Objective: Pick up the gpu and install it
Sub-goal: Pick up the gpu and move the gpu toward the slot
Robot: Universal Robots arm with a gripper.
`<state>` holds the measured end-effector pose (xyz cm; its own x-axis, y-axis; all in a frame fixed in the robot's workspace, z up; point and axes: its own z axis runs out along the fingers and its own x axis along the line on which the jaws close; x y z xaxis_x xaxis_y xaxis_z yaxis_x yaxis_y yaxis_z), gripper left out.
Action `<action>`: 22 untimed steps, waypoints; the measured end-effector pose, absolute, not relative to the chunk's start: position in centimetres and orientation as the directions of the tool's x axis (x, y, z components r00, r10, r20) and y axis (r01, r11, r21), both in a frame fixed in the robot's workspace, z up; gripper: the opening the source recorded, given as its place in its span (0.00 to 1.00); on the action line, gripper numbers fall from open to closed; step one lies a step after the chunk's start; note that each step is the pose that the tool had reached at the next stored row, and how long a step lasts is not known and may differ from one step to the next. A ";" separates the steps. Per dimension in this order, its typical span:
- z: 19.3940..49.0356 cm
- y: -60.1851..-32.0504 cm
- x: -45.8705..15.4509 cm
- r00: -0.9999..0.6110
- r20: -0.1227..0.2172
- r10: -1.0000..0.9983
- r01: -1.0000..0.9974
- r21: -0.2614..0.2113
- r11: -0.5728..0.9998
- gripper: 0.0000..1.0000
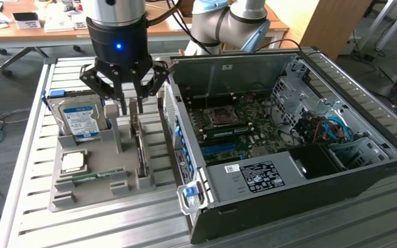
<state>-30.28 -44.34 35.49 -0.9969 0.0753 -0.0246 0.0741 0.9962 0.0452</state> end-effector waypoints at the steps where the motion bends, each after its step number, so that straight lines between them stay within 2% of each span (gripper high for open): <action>1: 35.5 -44.3 -30.3 -0.997 -0.025 0.075 0.074 0.045 0.996 0.36; 22: 35.0 -44.3 -30.3 -0.997 -0.025 0.075 0.074 0.045 0.996 0.36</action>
